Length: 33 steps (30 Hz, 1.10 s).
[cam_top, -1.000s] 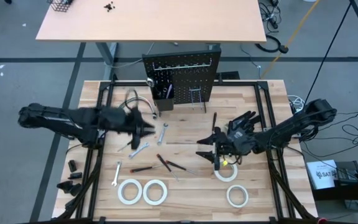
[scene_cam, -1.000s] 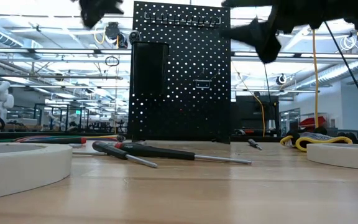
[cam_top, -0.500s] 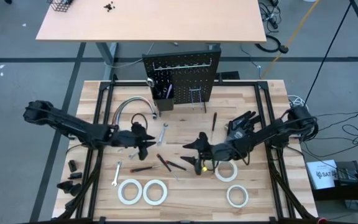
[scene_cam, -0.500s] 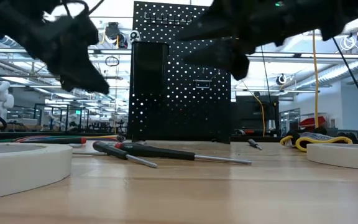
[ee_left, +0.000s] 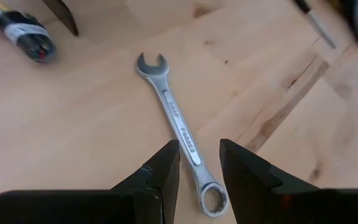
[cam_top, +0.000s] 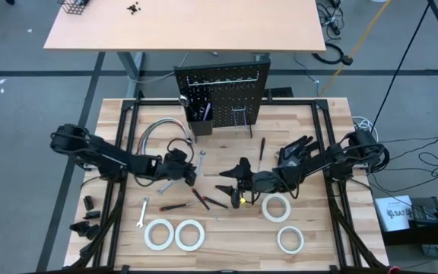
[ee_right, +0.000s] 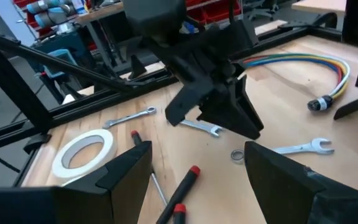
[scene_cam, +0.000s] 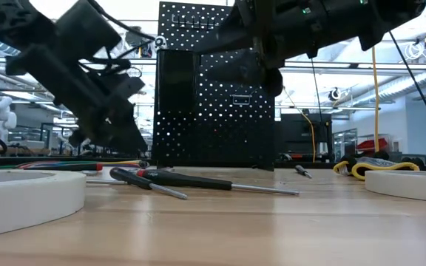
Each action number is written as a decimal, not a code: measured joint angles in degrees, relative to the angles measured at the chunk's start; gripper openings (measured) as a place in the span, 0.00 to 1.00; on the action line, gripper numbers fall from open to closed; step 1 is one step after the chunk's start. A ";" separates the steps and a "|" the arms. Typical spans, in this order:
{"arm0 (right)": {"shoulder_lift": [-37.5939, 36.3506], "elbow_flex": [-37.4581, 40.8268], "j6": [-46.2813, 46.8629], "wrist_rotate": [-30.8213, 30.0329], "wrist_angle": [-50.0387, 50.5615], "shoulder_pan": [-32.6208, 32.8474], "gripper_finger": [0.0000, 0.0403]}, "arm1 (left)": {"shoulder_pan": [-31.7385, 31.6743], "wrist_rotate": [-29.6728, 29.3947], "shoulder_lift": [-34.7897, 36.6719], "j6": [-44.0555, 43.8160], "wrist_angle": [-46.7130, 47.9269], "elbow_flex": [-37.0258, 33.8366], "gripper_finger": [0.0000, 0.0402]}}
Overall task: Hang tools onto peg board
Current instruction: Put the wrench into the peg board
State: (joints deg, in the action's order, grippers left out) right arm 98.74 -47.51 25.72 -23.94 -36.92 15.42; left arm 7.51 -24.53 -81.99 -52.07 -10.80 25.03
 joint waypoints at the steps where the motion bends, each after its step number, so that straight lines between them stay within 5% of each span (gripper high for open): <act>1: 0.00 0.00 0.44 0.04 0.34 0.00 0.62 | 0.00 0.01 -1.08 0.08 -0.06 0.53 0.29; 16: 0.00 0.00 0.65 0.35 1.96 0.07 0.62 | 0.14 -2.33 -17.41 8.16 4.18 10.87 0.29; 20: 0.00 0.00 0.67 0.58 2.09 0.08 0.62 | 1.63 1.83 -19.68 12.60 -0.44 11.87 0.29; 27: 0.00 0.00 0.63 1.88 5.04 0.28 0.62 | 5.46 17.73 -20.22 28.45 -8.04 12.03 0.29; 33: 0.00 0.00 -10.27 5.81 15.97 0.30 0.62 | 6.07 19.79 -20.22 30.34 -8.48 11.95 0.29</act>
State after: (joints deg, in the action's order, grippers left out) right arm 98.74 -47.51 15.45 -18.14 -20.96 15.72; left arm 13.57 -4.74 -102.21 -21.74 -19.28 36.98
